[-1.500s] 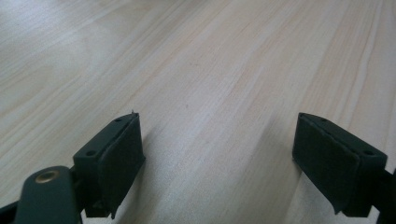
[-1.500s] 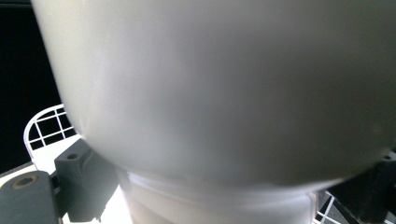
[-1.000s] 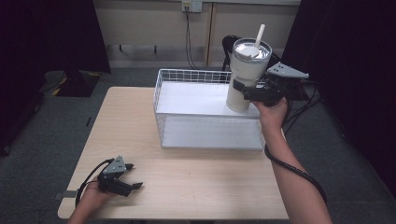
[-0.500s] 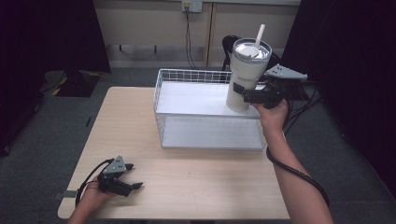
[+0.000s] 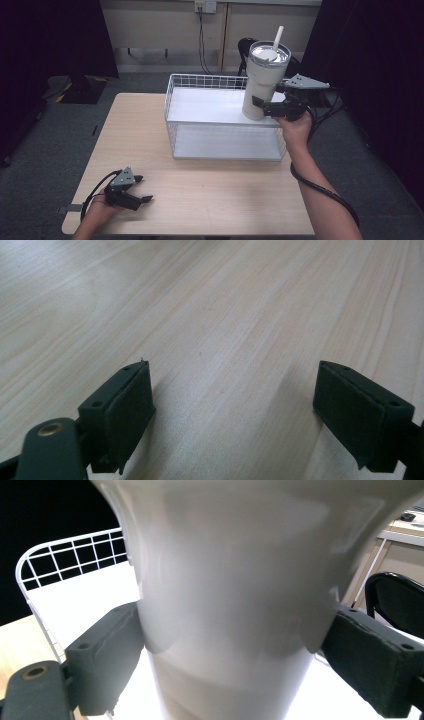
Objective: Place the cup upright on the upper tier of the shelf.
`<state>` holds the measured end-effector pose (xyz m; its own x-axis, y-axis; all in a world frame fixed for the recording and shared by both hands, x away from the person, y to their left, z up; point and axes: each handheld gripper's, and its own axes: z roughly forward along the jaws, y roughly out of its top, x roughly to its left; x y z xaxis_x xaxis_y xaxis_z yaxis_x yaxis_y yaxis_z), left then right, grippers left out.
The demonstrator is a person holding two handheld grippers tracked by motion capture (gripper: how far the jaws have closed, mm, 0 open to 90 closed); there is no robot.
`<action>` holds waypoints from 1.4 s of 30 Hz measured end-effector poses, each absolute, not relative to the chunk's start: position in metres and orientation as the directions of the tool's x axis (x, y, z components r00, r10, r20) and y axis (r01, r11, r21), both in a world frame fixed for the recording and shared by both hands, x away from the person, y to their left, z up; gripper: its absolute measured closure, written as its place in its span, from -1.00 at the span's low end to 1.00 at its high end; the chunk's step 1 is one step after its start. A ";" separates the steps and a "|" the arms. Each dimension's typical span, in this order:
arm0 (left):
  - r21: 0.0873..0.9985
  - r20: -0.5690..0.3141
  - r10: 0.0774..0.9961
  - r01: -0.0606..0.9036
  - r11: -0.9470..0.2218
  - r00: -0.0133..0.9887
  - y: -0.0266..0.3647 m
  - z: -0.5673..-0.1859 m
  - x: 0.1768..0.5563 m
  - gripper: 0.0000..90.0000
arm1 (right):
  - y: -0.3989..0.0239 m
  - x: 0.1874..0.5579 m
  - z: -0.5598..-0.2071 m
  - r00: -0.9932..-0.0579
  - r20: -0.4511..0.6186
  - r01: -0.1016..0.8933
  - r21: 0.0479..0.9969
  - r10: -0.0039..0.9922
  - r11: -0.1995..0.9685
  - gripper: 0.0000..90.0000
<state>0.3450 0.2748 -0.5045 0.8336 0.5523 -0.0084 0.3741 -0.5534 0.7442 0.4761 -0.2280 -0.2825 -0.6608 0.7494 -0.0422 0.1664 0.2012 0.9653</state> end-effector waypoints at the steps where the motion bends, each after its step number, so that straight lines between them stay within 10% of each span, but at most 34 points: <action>1: 0.744 -0.008 0.552 0.374 -0.554 0.834 0.275 -0.504 0.345 -0.65 | -0.228 0.476 -0.283 -0.662 -0.043 0.166 0.965 0.749 0.202 -0.76; 42: 0.744 -0.008 0.552 0.374 -0.554 0.834 0.275 -0.504 0.345 -0.65 | -0.242 0.449 -0.290 -0.709 -0.052 0.163 0.958 0.703 0.235 -0.74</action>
